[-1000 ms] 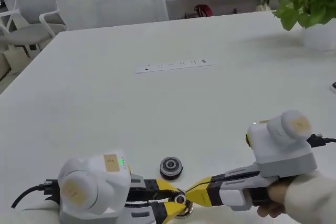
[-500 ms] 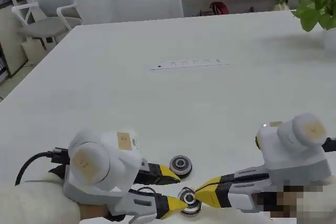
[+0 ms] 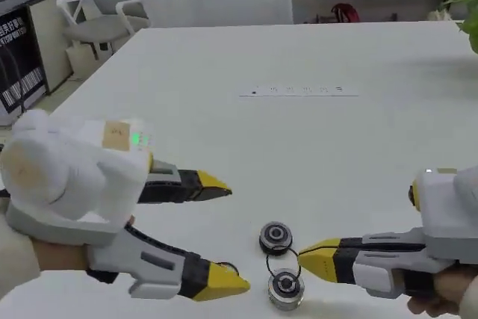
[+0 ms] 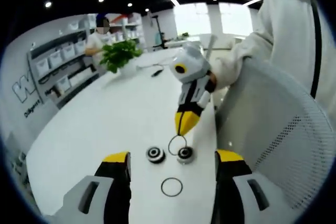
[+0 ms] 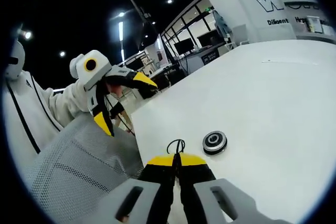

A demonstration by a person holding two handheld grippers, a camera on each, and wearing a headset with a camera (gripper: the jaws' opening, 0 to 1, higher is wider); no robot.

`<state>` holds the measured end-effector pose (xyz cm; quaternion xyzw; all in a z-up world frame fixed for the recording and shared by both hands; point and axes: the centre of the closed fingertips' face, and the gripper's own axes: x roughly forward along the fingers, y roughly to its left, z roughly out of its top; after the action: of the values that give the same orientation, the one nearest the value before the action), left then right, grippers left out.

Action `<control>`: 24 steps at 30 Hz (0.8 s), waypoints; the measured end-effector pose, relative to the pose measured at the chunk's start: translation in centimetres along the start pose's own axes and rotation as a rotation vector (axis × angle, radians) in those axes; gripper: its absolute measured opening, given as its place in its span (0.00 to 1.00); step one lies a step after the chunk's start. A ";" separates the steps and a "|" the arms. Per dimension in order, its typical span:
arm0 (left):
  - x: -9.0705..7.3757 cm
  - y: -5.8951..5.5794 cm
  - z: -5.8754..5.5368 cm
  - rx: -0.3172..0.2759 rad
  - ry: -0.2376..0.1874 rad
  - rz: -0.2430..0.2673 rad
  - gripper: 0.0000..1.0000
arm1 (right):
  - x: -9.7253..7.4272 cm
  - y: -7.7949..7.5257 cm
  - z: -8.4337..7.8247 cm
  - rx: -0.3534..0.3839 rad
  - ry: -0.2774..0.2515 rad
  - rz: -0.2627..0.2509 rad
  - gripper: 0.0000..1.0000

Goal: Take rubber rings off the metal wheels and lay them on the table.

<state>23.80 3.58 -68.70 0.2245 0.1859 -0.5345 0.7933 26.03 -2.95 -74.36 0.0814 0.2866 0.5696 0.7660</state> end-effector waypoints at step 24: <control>-8.5 1.8 -4.0 -0.267 -0.135 0.310 0.97 | -3.1 1.6 6.4 -0.027 -0.117 -0.028 0.00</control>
<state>22.20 12.90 -67.16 0.1071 0.1648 -0.3907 0.8993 27.54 -3.97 -67.34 0.1001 0.2346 0.5569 0.7904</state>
